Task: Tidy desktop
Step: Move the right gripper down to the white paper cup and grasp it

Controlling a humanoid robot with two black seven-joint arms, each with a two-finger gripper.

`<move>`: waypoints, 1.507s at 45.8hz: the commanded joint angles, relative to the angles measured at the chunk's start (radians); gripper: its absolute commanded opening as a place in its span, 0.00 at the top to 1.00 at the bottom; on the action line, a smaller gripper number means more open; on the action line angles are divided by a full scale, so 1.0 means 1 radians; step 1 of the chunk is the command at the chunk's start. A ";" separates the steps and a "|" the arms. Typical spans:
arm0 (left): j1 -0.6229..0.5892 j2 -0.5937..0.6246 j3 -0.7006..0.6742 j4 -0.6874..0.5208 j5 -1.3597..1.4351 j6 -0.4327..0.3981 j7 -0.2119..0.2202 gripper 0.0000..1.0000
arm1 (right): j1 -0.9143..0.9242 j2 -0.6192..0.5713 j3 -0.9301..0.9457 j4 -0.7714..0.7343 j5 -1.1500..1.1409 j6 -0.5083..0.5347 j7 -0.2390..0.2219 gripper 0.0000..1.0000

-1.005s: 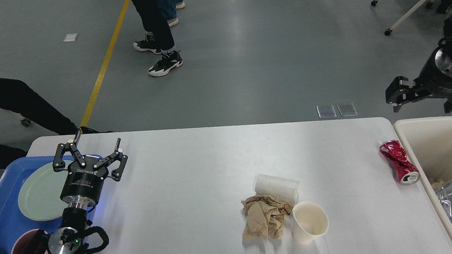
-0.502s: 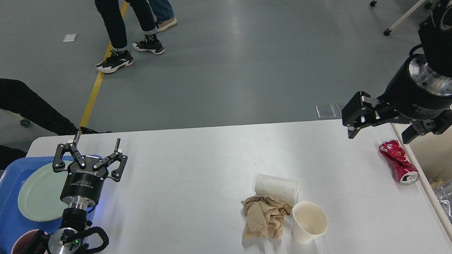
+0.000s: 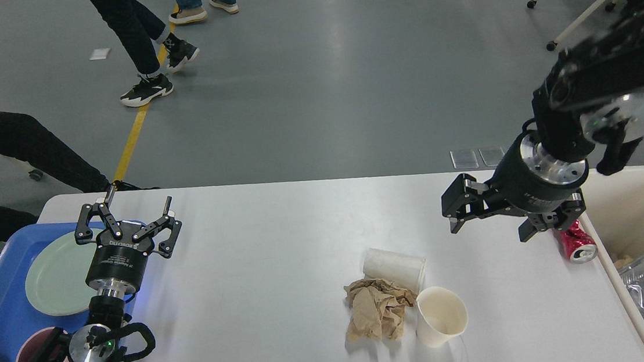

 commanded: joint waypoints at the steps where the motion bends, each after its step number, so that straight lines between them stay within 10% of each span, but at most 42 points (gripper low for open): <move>1: 0.000 0.000 0.000 -0.001 0.000 -0.001 0.000 0.03 | -0.208 0.019 0.066 -0.034 -0.013 -0.118 -0.001 0.01; 30: 0.000 0.000 0.000 0.000 0.000 -0.001 0.000 0.03 | -0.642 0.129 0.151 -0.292 -0.058 -0.253 -0.002 0.12; 34: 0.000 0.000 0.000 0.000 0.000 -0.001 0.000 0.03 | -0.665 0.129 0.168 -0.309 -0.049 -0.253 -0.002 0.28; 43: 0.000 0.000 0.000 0.000 0.000 -0.001 0.000 0.03 | -0.705 0.131 0.175 -0.324 -0.042 -0.251 -0.001 1.00; 69: 0.000 0.000 0.000 0.000 0.000 0.001 0.000 0.03 | -0.696 0.123 0.177 -0.312 0.036 -0.308 -0.002 1.00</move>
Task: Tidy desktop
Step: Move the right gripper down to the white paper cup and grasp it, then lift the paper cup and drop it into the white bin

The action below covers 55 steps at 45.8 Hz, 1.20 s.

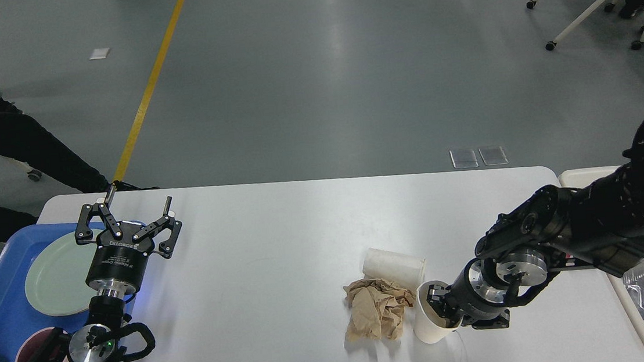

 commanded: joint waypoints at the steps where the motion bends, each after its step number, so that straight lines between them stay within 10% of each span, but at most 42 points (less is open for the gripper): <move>1: 0.000 0.000 0.000 0.000 0.000 -0.001 0.000 0.03 | 0.016 -0.011 0.000 0.013 0.002 0.021 -0.001 1.00; 35: 0.000 0.000 0.000 0.000 0.000 0.001 0.000 0.03 | 0.955 -0.176 -0.409 0.324 0.108 0.561 -0.018 1.00; 55: 0.000 0.000 0.000 -0.001 0.000 -0.001 0.000 0.03 | 0.840 -0.213 -0.623 0.275 0.106 0.301 -0.012 1.00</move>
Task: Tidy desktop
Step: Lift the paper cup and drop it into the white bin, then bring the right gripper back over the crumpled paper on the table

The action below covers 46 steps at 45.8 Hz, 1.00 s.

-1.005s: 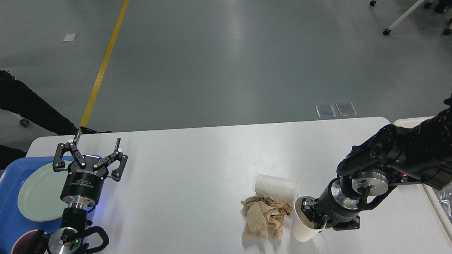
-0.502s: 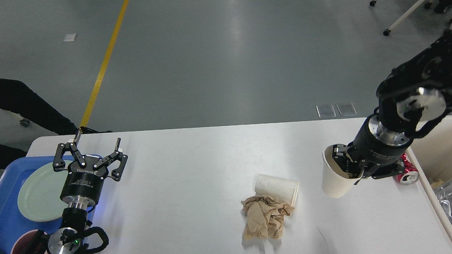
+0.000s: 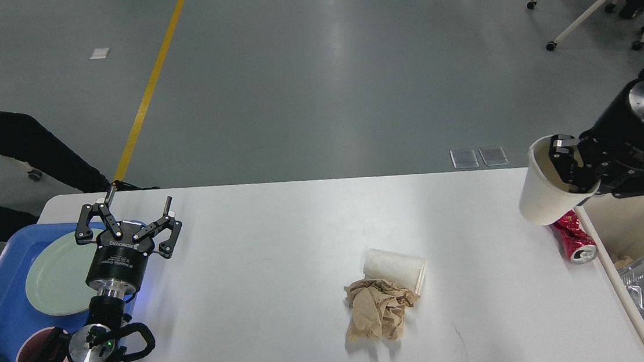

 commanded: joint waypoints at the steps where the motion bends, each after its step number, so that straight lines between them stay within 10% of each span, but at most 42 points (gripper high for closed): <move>1: 0.000 0.000 0.000 0.000 0.000 -0.001 0.000 0.03 | -0.102 -0.049 -0.081 -0.056 -0.003 -0.120 0.000 1.00; 24: 0.001 0.000 0.000 0.000 0.000 -0.001 0.000 0.03 | -0.961 -0.384 0.146 -0.809 -0.039 -0.267 -0.002 1.00; 46: 0.001 0.000 0.000 0.000 0.000 -0.001 0.000 0.03 | -1.813 -0.071 0.540 -1.619 -0.033 -0.485 -0.012 1.00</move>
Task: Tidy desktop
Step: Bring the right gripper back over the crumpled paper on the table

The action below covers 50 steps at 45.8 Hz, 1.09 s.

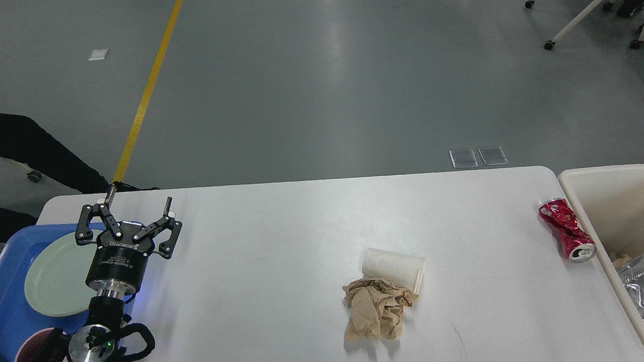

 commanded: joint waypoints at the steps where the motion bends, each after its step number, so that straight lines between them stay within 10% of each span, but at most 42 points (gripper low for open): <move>1: 0.000 0.000 0.000 0.000 0.000 0.000 0.000 0.03 | -0.112 0.081 0.006 -0.098 0.006 -0.105 -0.008 1.00; 14: -0.002 0.000 0.000 0.000 0.000 0.000 0.000 0.03 | -0.146 0.099 0.008 -0.098 0.006 -0.179 -0.024 0.96; 22: 0.000 0.000 0.000 0.000 0.000 0.000 0.000 0.03 | -0.155 0.093 0.002 -0.098 0.003 -0.207 -0.020 0.00; 50: -0.002 0.000 0.000 0.000 0.000 0.000 0.000 0.03 | 0.183 -0.049 -0.029 0.164 -0.022 -0.047 -0.027 0.00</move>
